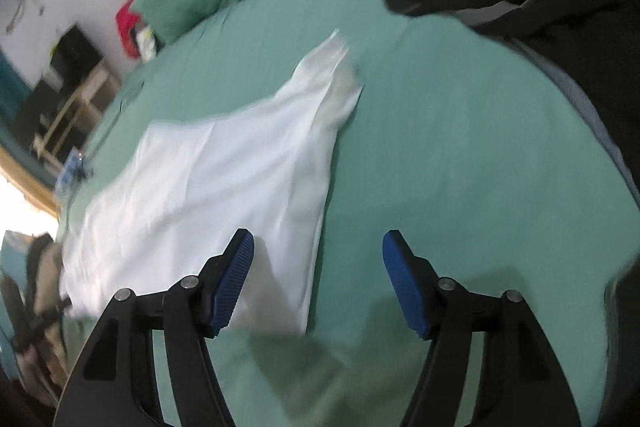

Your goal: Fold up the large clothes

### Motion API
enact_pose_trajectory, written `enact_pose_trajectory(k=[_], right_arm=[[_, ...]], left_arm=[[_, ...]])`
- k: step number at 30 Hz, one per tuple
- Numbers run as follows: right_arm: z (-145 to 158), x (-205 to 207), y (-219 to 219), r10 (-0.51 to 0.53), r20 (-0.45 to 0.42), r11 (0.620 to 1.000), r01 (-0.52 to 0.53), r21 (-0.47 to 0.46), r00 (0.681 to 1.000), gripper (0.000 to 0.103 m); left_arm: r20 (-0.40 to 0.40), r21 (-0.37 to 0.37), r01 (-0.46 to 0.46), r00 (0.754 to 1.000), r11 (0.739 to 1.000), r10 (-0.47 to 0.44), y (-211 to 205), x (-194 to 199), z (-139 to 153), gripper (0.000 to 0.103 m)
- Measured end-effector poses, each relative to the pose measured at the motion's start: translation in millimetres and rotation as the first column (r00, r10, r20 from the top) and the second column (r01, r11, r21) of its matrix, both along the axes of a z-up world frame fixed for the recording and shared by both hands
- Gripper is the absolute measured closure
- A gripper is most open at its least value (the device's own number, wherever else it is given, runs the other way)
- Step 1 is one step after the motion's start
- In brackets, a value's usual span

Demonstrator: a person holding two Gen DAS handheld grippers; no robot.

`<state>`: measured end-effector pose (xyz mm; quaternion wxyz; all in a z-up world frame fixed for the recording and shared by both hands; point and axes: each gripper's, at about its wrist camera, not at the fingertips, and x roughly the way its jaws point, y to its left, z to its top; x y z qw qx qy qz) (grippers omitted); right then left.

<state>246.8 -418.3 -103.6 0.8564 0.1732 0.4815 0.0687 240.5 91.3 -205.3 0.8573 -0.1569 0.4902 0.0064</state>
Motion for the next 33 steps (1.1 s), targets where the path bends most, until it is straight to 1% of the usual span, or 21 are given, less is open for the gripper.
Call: enact_pose_trajectory(k=[1,4,7,8,9,10,11,12,13,15,20,22,26,29,33], right_arm=[[-2,-4,5,0.015,-0.005,1.0,-0.015,-0.003,1.0,0.036],[-8,-7,18,0.052,-0.013,0.999,-0.052,0.014,0.999,0.036],[-10,-5,30,0.095,0.005,0.995,-0.095,-0.006,0.995,0.037],[-11,-4,32,0.108,0.007,0.994,-0.108,0.015,0.994,0.043],[-12,-4,30,0.112,0.005,0.993,-0.112,0.038,0.994,0.051],[-14,-4,30,0.111,0.002,0.992,-0.111,0.058,0.994,0.054],[-16,-4,29,0.114,0.002,0.991,-0.114,0.075,0.993,0.069],[-19,-3,28,0.124,-0.003,0.988,-0.124,0.093,0.992,0.085],[-21,-5,26,0.129,-0.005,0.986,-0.127,0.111,0.992,0.086],[-21,-6,21,0.133,-0.001,0.982,-0.132,0.133,0.991,0.091],[-4,-23,11,0.137,0.026,0.983,-0.139,0.117,0.99,0.092],[1,-40,4,0.126,0.02,0.986,-0.127,0.104,0.992,0.092],[10,-72,1,0.126,0.006,0.991,-0.126,0.053,0.992,0.092],[16,-99,2,0.127,0.004,0.992,-0.127,0.021,0.992,0.092],[18,-128,8,0.128,-0.012,0.991,-0.129,-0.038,0.992,0.092]], left_arm=[[-0.009,0.008,-0.001,1.0,1.0,0.001,-2,1,-4,0.044],[0.0,0.047,0.013,1.0,0.999,-0.013,-6,2,-6,0.044],[-0.002,0.057,0.018,1.0,0.998,-0.018,-5,4,-7,0.044],[-0.001,0.06,0.02,1.0,0.998,-0.02,-5,4,-6,0.044],[0.001,0.068,0.024,1.0,0.997,-0.024,-5,4,-6,0.053],[0.003,0.08,0.028,1.0,0.996,-0.029,-6,4,-6,0.079],[0.005,0.068,0.044,0.999,0.997,-0.044,-6,5,-5,0.09],[0.005,0.048,0.043,0.999,0.998,-0.044,-6,5,-5,0.092],[0.01,0.041,0.036,0.999,0.999,-0.036,-4,4,-4,0.094],[0.017,0.036,0.024,1.0,0.999,-0.024,-2,-1,0,0.095],[0.037,0.03,0.007,0.999,1.0,-0.008,-1,-21,16,0.096],[0.037,0.028,0.012,0.999,1.0,-0.013,-4,-32,21,0.096],[0.036,0.015,0.018,0.999,1.0,-0.018,-7,-57,29,0.096],[0.039,0.01,0.016,0.999,1.0,-0.016,-8,-84,36,0.096],[0.018,0.011,0.02,1.0,1.0,-0.02,-10,-119,36,0.096]])
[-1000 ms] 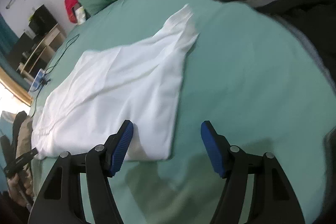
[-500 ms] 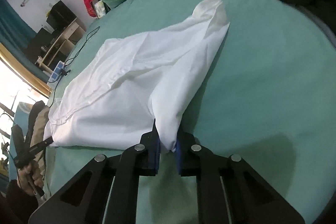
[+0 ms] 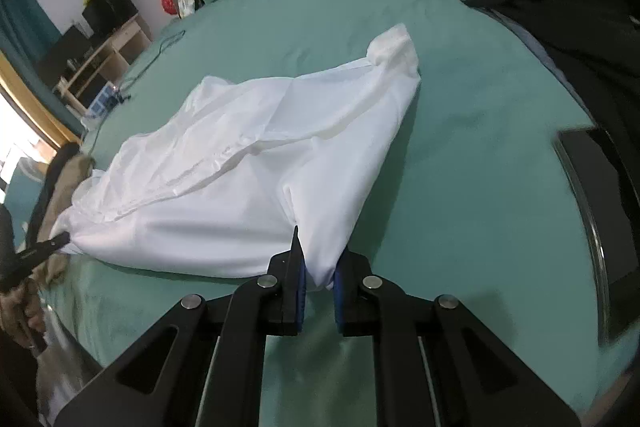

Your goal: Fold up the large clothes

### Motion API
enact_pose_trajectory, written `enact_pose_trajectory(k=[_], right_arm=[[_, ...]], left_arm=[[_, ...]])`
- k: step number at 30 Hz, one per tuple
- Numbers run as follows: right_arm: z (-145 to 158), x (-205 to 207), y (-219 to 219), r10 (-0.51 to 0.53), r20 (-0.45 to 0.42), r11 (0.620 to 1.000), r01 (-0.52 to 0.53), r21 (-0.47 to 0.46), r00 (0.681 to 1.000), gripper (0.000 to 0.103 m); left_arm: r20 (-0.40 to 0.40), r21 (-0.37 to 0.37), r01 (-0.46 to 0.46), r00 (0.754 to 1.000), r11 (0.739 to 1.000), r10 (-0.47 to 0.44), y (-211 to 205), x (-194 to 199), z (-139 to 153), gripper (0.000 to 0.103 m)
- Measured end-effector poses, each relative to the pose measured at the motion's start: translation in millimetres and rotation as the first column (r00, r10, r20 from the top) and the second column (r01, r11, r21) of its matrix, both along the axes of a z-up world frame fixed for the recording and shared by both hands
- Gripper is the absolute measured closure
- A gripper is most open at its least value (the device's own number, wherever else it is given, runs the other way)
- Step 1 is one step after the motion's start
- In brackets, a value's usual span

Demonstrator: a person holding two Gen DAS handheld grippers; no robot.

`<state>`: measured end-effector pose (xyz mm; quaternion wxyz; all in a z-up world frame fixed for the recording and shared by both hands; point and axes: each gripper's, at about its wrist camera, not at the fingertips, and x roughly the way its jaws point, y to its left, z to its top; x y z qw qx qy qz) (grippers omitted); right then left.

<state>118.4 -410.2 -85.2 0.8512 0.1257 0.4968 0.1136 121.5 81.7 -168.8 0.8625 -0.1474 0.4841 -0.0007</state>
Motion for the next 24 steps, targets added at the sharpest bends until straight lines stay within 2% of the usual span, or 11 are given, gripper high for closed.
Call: enact_pose_trajectory(k=[5,8,11,13,15,16,18,20,24], right_arm=[[-1,-22,9,-0.009,-0.019,0.999,0.008,-0.04,1.0,0.092],[-10,-27,10,-0.017,-0.063,0.999,0.014,-0.051,0.998,0.089],[-7,-28,6,-0.045,-0.054,0.997,0.041,-0.068,0.998,0.081],[2,-27,5,-0.076,-0.02,0.993,0.073,-0.096,0.997,0.072],[13,-28,2,-0.115,0.041,0.985,0.119,-0.124,0.993,0.061],[18,-30,0,-0.13,0.067,0.983,0.138,-0.122,0.989,0.058],[27,-29,-4,-0.16,0.117,0.981,0.171,-0.093,0.98,0.044],[33,-26,-8,-0.18,0.151,0.981,0.189,-0.05,0.972,0.041],[40,-27,-14,-0.218,0.202,0.974,0.226,-0.021,0.955,0.041]], left_arm=[[-0.039,-0.022,-0.015,0.999,1.0,0.014,5,-31,-8,0.096],[-0.088,-0.057,-0.023,0.996,0.998,0.018,12,-32,-18,0.094],[-0.086,-0.067,-0.025,0.996,0.997,0.019,16,-28,-10,0.084],[-0.05,-0.053,-0.032,0.998,0.998,0.03,21,-26,3,0.064],[-0.012,-0.06,-0.036,0.999,0.998,0.035,24,-24,14,0.062],[-0.001,-0.06,-0.029,1.0,0.998,0.029,26,-21,17,0.062],[0.004,-0.041,-0.025,1.0,0.999,0.025,25,-12,23,0.062],[0.007,-0.027,-0.019,1.0,0.999,0.02,23,-3,28,0.062],[0.039,-0.004,-0.055,0.998,0.999,0.055,26,10,39,0.062]])
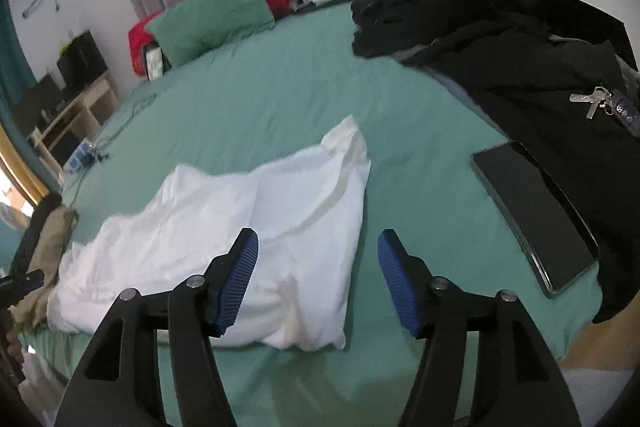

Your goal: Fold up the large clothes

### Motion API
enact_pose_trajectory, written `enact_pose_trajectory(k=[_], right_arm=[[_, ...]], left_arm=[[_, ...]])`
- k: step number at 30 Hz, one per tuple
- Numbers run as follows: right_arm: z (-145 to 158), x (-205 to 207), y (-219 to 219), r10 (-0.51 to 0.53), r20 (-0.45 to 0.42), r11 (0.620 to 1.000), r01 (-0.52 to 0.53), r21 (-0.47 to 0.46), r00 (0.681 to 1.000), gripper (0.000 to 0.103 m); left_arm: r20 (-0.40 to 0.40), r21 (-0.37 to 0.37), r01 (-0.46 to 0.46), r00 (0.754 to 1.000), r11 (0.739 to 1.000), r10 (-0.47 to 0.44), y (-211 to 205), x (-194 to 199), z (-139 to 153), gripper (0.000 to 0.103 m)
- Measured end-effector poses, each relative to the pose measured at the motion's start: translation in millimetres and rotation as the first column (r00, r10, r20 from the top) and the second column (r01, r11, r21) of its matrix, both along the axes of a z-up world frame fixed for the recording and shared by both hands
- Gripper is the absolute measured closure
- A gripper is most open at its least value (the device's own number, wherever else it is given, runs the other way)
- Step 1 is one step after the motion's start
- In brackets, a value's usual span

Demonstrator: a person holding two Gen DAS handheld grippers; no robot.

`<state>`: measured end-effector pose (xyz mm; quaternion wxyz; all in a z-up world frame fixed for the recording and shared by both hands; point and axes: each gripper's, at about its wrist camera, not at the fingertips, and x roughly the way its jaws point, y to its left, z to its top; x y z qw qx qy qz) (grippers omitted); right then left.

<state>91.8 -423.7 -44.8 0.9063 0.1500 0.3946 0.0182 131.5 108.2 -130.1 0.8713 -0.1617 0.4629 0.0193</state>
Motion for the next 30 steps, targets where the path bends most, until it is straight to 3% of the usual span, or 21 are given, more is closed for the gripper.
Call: enact_pose_trajectory(k=[3,7,10,17,19,20,21,22,23,24,27,30], right_arm=[[-5,5,8,0.077,0.014,0.993,-0.077,0.085,0.997,0.041],[-14,20,34,0.171,0.002,0.977,-0.17,0.13,0.985,0.041],[-28,30,47,0.236,-0.044,0.954,-0.223,0.203,0.971,0.041],[-48,46,52,0.241,-0.103,0.944,-0.208,0.257,0.965,0.041],[-50,54,50,0.238,-0.098,0.943,-0.206,0.26,0.966,0.051],[-49,56,50,0.24,-0.096,0.946,-0.211,0.248,0.966,0.068],[-48,58,50,0.239,-0.099,0.951,-0.213,0.223,0.966,0.084],[-48,60,50,0.246,-0.096,0.952,-0.221,0.213,0.964,0.086],[-47,62,51,0.25,-0.088,0.949,-0.226,0.217,0.964,0.092],[-44,62,51,0.251,-0.075,0.949,-0.23,0.217,0.965,0.098],[-32,62,55,0.258,-0.029,0.954,-0.25,0.168,0.966,0.099],[-17,65,60,0.278,0.012,0.952,-0.277,0.132,0.961,0.1]], left_arm=[[-0.008,-0.048,0.005,1.0,0.999,-0.005,-4,7,-3,0.062],[-0.056,-0.059,0.058,0.997,0.997,-0.061,-25,10,-23,0.062],[-0.078,-0.08,0.021,0.997,0.997,-0.027,-28,9,-38,0.062],[-0.107,-0.128,-0.005,0.994,0.992,-0.009,-26,19,-58,0.062],[-0.116,-0.071,-0.045,0.993,0.996,0.036,-25,22,-58,0.063],[-0.111,-0.058,-0.051,0.993,0.997,0.044,-24,23,-57,0.063],[-0.09,-0.066,-0.043,0.995,0.997,0.037,-24,24,-56,0.071],[-0.071,-0.078,-0.025,0.997,0.997,0.02,-26,25,-54,0.095],[-0.069,-0.063,-0.008,0.998,0.998,0.003,-29,27,-53,0.102],[-0.059,-0.033,0.004,0.998,0.999,-0.006,-32,28,-50,0.102],[0.028,0.004,-0.002,1.0,1.0,0.002,-36,28,-31,0.102],[0.065,-0.008,-0.018,0.998,1.0,0.019,-34,32,-18,0.102]])
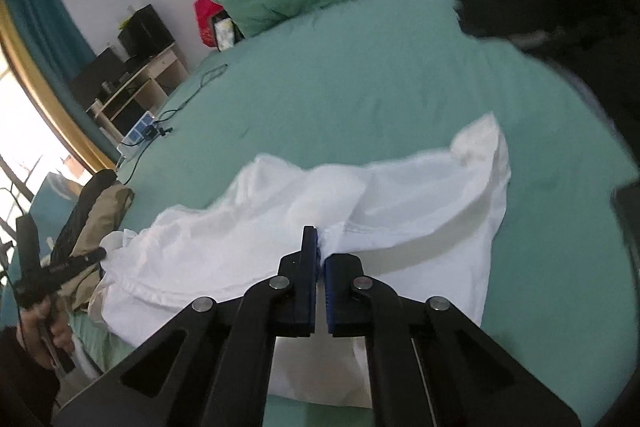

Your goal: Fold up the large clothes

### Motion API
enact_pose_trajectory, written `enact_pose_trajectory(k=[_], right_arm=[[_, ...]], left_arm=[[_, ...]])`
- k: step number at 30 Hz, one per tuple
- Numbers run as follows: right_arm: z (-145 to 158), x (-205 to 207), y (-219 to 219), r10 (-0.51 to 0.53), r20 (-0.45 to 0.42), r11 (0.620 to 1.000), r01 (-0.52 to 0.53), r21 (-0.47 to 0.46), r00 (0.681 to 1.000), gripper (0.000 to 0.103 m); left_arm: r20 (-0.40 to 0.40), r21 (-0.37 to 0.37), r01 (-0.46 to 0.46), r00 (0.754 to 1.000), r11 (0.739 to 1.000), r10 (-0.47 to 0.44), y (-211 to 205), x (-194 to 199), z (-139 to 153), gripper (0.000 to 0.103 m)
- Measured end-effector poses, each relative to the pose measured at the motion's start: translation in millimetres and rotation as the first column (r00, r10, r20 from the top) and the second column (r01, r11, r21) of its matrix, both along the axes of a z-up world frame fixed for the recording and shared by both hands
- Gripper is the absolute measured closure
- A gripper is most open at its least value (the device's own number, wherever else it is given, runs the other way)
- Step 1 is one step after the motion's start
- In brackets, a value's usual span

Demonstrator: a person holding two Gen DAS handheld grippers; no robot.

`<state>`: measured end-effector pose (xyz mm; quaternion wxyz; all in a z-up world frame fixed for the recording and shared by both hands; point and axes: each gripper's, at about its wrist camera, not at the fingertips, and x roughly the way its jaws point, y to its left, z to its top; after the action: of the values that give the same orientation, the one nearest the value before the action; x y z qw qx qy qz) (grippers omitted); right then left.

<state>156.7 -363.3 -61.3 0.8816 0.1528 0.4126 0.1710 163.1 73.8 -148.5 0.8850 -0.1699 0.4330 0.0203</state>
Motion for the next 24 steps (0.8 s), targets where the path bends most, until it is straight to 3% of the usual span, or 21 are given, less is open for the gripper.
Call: enact_pose_trajectory(k=[7,10,16,17,18,20,23,24], right_arm=[[11,29,16,0.028,0.026,0.998,-0.026,-0.053,0.999,0.1],[5,39,16,0.034,-0.016,0.997,-0.035,-0.071,0.999,0.099],[-19,41,3,-0.012,-0.127,1.0,0.01,-0.015,0.992,0.096],[-22,43,0,-0.029,-0.141,1.0,0.028,-0.014,0.99,0.09],[-24,45,-4,-0.053,-0.149,0.999,0.051,-0.018,0.987,0.075],[-25,46,-13,-0.096,-0.16,0.995,0.096,-0.012,0.982,0.055],[-23,51,-25,-0.126,-0.149,0.989,0.136,0.056,0.981,0.055],[-22,53,-25,-0.124,-0.145,0.989,0.135,0.064,0.982,0.069]], left_arm=[[0.05,-0.002,-0.037,0.998,0.999,0.037,14,24,14,0.102],[0.062,-0.002,-0.043,0.997,0.999,0.043,19,36,18,0.102],[0.08,0.012,-0.018,0.997,1.0,0.017,14,49,22,0.102],[0.084,0.012,-0.018,0.996,1.0,0.017,14,50,21,0.102],[0.086,0.01,-0.021,0.996,1.0,0.02,15,50,21,0.102],[0.09,0.003,-0.029,0.996,1.0,0.028,17,51,21,0.102],[0.092,0.002,-0.032,0.995,0.999,0.032,22,52,19,0.102],[0.092,0.003,-0.034,0.995,0.999,0.034,24,53,18,0.102]])
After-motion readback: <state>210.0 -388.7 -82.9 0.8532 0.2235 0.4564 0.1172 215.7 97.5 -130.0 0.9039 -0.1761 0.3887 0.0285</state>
